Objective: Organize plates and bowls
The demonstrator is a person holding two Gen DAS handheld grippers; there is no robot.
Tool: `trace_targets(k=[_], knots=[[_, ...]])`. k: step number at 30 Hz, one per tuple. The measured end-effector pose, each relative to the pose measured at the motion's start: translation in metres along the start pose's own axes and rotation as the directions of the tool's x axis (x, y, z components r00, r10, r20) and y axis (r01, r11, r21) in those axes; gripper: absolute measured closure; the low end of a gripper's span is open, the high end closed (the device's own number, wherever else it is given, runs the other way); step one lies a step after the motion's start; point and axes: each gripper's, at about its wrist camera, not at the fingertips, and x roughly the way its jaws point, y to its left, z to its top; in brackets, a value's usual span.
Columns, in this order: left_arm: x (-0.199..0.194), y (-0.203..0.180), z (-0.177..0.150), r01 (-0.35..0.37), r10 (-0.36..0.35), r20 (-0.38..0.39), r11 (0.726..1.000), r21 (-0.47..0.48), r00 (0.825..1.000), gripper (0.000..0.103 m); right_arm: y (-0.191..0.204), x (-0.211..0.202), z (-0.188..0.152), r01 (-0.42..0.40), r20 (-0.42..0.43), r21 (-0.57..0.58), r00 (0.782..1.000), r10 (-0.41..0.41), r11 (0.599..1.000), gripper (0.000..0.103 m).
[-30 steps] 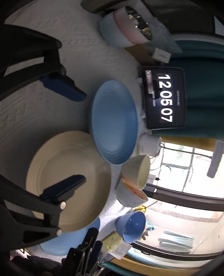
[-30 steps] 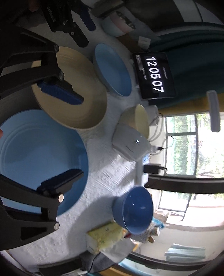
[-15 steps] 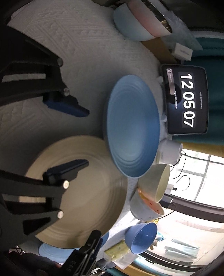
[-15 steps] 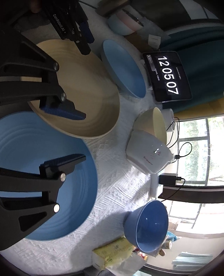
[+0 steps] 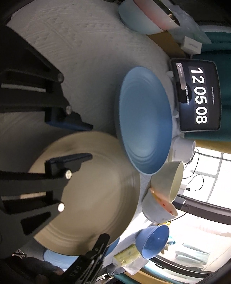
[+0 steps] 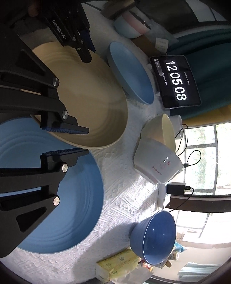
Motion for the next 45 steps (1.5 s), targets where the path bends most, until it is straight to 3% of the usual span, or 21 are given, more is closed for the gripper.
trace_targets(k=[23,45], knots=[[-0.027,-0.038,-0.007,0.056,-0.058,0.036,0.996,0.067,0.998,0.078,-0.026,-0.040,-0.015,0.050,0.071,0.056,0.996,-0.054,0.997,0.086],[-0.047,-0.109,-0.004,0.075,-0.092,0.080,0.977,0.199,0.993,0.078,-0.082,-0.080,-0.035,0.066,0.141,0.155,0.986,-0.088,0.986,0.086]])
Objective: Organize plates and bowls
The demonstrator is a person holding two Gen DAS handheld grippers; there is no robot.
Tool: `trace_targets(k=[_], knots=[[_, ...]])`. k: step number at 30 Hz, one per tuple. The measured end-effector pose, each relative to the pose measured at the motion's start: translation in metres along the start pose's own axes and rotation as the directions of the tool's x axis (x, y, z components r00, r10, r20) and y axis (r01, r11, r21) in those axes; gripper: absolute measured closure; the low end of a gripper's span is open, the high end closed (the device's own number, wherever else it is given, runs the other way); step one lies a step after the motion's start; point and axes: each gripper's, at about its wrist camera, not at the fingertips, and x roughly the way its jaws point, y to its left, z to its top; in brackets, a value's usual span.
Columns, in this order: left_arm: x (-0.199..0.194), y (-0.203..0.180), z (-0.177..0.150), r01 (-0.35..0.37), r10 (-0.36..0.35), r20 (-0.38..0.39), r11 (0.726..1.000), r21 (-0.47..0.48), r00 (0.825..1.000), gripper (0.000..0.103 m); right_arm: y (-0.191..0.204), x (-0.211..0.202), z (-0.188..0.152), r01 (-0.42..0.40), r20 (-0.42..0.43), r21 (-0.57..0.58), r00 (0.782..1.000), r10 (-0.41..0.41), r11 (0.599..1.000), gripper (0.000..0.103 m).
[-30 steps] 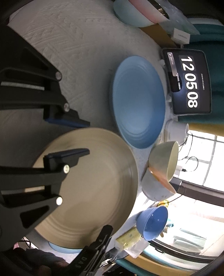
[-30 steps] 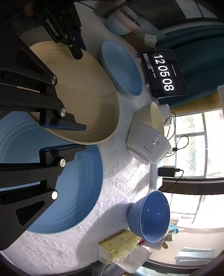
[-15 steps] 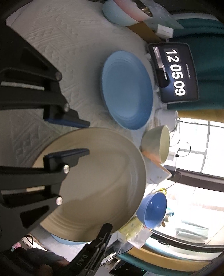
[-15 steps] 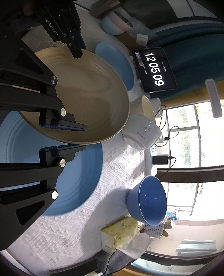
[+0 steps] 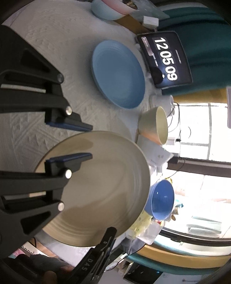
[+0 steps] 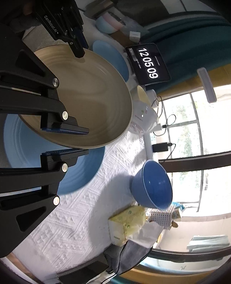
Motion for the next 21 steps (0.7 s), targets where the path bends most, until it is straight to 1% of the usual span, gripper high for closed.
trace_targets(k=[12,18,21], knots=[[0.015,-0.040,0.004,0.015,-0.013,-0.029,0.998,0.061,1.000,0.078,-0.044,-0.001,-0.007,0.023,-0.004,0.062,1.000,-0.022,0.998,0.086],[0.025,-0.056,0.004,0.017,-0.013,-0.048,0.997,0.077,0.999,0.078,-0.060,0.007,-0.014,0.038,-0.029,0.073,0.999,-0.036,0.997,0.086],[0.031,-0.061,0.002,0.016,-0.011,-0.070,0.997,0.078,0.998,0.078,-0.067,0.011,-0.018,0.043,-0.041,0.078,0.998,-0.040,0.996,0.086]])
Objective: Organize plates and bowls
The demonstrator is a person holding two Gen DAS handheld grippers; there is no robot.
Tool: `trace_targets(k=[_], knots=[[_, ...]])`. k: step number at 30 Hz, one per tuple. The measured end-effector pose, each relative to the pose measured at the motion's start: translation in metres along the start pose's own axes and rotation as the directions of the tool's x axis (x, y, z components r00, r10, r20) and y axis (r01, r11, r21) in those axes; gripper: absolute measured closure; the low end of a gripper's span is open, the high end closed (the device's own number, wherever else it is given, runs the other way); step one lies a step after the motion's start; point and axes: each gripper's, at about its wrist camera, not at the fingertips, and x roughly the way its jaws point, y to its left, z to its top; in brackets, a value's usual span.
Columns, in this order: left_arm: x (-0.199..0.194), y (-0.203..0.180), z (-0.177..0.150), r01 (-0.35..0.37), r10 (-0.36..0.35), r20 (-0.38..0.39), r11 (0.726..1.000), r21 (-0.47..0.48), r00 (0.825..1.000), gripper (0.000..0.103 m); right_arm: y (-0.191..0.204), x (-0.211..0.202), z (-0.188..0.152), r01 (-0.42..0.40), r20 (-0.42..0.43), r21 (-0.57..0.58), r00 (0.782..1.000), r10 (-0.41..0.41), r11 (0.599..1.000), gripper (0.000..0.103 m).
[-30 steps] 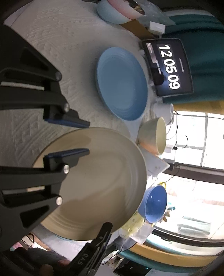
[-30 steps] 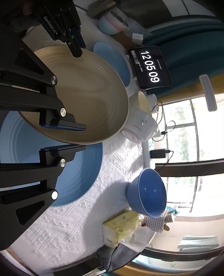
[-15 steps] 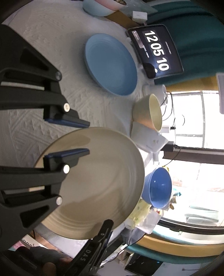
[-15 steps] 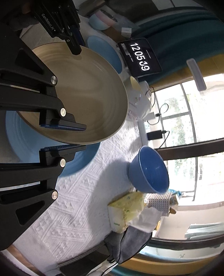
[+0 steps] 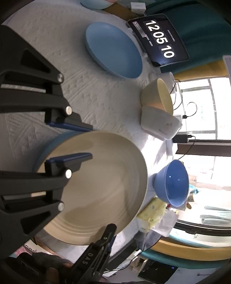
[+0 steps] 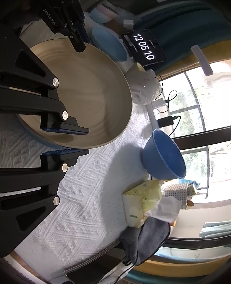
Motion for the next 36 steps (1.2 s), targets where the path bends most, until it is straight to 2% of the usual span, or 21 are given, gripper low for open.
trace_targets(k=[17,31,36], knots=[[0.023,0.001,0.003,0.002,-0.003,-0.075,1.000,-0.022,0.997,0.078,-0.006,0.014,0.000,0.006,-0.036,-0.004,0.999,-0.006,1.000,0.086],[0.024,0.005,0.006,0.025,-0.029,-0.106,0.999,-0.035,0.994,0.076,-0.008,0.011,0.003,0.043,-0.045,0.006,0.998,-0.043,0.999,0.084],[0.016,0.006,0.004,0.035,-0.038,-0.088,0.999,-0.032,0.995,0.076,-0.010,0.005,0.003,0.059,-0.038,0.009,0.998,-0.058,0.998,0.083]])
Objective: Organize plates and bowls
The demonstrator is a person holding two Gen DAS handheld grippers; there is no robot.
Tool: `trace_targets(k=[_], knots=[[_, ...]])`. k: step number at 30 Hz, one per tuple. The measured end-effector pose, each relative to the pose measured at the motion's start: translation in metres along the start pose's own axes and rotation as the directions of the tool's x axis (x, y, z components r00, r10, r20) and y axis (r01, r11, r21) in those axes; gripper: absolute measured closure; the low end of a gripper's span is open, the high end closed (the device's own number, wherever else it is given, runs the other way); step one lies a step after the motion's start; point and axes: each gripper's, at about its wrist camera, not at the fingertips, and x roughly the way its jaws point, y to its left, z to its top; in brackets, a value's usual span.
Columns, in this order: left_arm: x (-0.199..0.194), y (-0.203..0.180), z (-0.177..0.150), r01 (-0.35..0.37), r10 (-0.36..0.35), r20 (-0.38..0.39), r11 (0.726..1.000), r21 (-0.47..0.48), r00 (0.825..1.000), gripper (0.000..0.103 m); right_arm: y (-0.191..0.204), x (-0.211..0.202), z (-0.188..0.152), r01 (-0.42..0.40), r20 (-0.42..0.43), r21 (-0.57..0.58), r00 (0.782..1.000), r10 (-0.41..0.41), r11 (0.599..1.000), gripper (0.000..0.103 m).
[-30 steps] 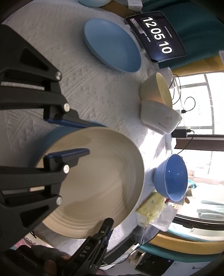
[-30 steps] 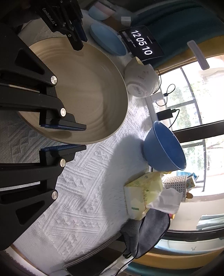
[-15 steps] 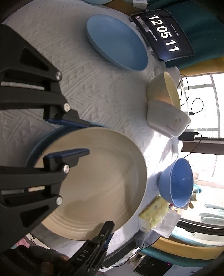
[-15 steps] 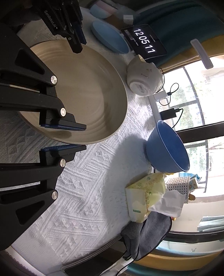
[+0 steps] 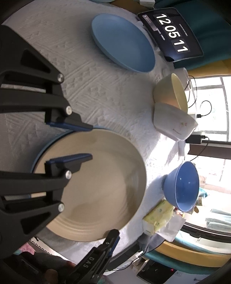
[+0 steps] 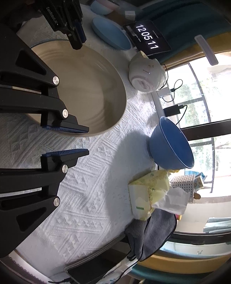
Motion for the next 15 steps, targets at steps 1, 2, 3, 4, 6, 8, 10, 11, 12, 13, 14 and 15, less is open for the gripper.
trace_targets(k=[1,2,3,4,6,8,10,11,12,13,14,15], knots=[[-0.002,0.000,0.000,-0.001,0.001,0.005,1.000,0.001,1.000,0.076,0.001,-0.001,0.000,0.003,0.001,-0.001,1.000,-0.003,1.000,0.081],[-0.004,0.001,-0.001,-0.004,0.004,0.012,1.000,0.002,1.000,0.076,0.001,-0.002,0.000,0.006,0.003,-0.003,1.000,-0.006,1.000,0.081],[-0.007,0.001,-0.001,-0.005,0.005,0.018,1.000,0.004,1.000,0.076,0.002,-0.004,-0.001,0.007,0.006,-0.004,1.000,-0.007,1.000,0.081],[-0.009,0.002,-0.002,-0.008,0.007,0.024,1.000,0.005,1.000,0.076,0.003,-0.006,-0.001,0.008,0.010,-0.005,1.000,-0.008,1.000,0.081],[-0.014,0.004,-0.002,-0.010,0.010,0.036,1.000,0.003,0.999,0.076,0.005,-0.010,0.001,0.012,0.020,-0.008,1.000,-0.012,1.000,0.081],[-0.021,0.008,-0.003,-0.014,0.014,0.055,1.000,0.000,0.998,0.076,0.007,-0.015,0.002,0.014,0.031,-0.011,0.999,-0.014,1.000,0.081],[-0.028,0.013,-0.003,-0.020,0.020,0.076,1.000,-0.006,0.997,0.075,0.010,-0.022,0.003,0.017,0.048,-0.016,0.999,-0.016,1.000,0.081],[-0.032,0.017,-0.003,-0.022,0.023,0.087,1.000,-0.012,0.996,0.075,0.011,-0.024,0.004,0.017,0.052,-0.017,0.999,-0.017,1.000,0.081],[-0.034,0.020,-0.003,-0.025,0.026,0.093,1.000,-0.016,0.995,0.075,0.013,-0.027,0.004,0.018,0.059,-0.021,0.998,-0.016,1.000,0.081],[-0.038,0.024,-0.003,-0.028,0.030,0.103,0.999,-0.023,0.994,0.075,0.015,-0.029,0.004,0.017,0.063,-0.024,0.998,-0.016,1.000,0.081],[-0.040,0.027,-0.003,-0.029,0.032,0.111,0.999,-0.028,0.993,0.075,0.016,-0.031,0.005,0.018,0.067,-0.027,0.998,-0.016,0.999,0.081],[-0.045,0.033,-0.003,-0.030,0.035,0.121,0.999,-0.036,0.992,0.074,0.019,-0.034,0.005,0.018,0.073,-0.032,0.997,-0.016,0.999,0.081]])
